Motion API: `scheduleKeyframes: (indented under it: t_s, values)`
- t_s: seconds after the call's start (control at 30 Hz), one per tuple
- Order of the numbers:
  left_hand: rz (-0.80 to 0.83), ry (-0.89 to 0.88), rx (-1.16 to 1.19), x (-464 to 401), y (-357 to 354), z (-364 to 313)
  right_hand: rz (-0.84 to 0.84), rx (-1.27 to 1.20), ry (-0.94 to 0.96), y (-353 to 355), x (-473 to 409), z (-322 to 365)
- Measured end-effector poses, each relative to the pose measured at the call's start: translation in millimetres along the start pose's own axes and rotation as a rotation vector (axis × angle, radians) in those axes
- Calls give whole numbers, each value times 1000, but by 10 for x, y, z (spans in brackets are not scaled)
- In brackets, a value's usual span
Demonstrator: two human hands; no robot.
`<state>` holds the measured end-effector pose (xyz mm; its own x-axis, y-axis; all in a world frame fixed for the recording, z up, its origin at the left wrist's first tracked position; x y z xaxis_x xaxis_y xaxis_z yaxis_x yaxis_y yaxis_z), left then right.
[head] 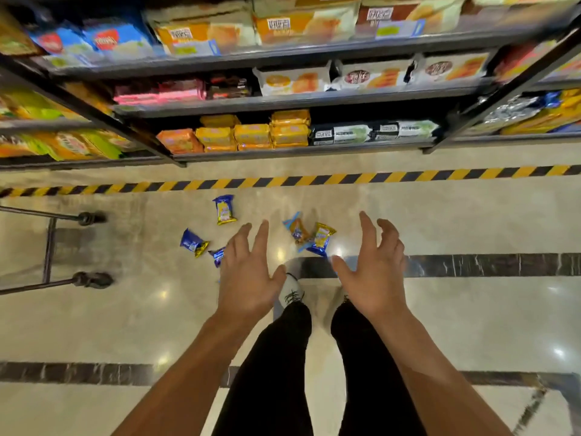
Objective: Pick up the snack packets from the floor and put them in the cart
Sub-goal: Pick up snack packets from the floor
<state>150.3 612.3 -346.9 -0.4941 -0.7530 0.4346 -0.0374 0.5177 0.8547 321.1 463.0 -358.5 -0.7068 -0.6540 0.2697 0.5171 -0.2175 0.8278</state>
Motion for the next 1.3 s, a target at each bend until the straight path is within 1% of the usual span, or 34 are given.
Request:
scheduleKeyframes:
  t_s: [0.07,0.17,0.27,0.33,0.4,0.57,0.67,0.73,0.8,0.87,0.93,1.07,1.2,1.3]
  values:
    - [15,-10,-10,-283,-283,-22,18,-30,-19,-276,-159,-149]
    - [29,30,20,-726,-840,-32,66,-45,-13,-852,-485,-402]
    - [33,84,107,-1116,-1595,18,116,-88,-42,-1529,-744,-766]
    - [44,141,166,-1329,-2166,121,117,-150,-56,-1988,-861,-1056]
    - [41,157,196,-1543,-2736,233,122,-176,-86,-2464,-978,-1376]
    - [36,155,102,-2078,-3954,527,173,-210,-246,-3643,-1283,-2085]
    - [0,129,67,-2461,-4486,711,129,-209,-228,-4140,-1473,-2360]
    - [-12,157,80,-2689,-4771,861,102,-226,-242,-4451,-1585,-2571]
    - [-24,189,121,-2896,-5019,1007,69,-271,-302,-4754,-1714,-2771]
    - [-20,274,180,-3073,-5253,1176,55,-290,-368,-5030,-1823,-2929]
    - [-1,366,241,-3208,-5449,1310,68,-292,-416,-5272,-1895,-3013]
    - [0,461,378,-3363,-5702,1421,8,-299,-437,-5592,-1974,-3058]
    - [16,526,424,-3450,-5847,1476,72,-282,-491,-5807,-1966,-3086]
    - [13,538,453,-3454,-5921,1462,101,-323,-488,-5881,-1962,-3067]
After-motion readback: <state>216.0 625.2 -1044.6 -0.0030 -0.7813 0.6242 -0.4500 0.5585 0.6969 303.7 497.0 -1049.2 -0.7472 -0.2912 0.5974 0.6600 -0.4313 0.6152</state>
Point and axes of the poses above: each hand's wrist, its own x-axis away from the middle knuckle, its own y-axis out of the back of the hand, z = x × y, the point moved 6 cm from there along -x, towards the middle knuckle, and after that the axes turned 4 degrees about y, right-handed, at the moved point
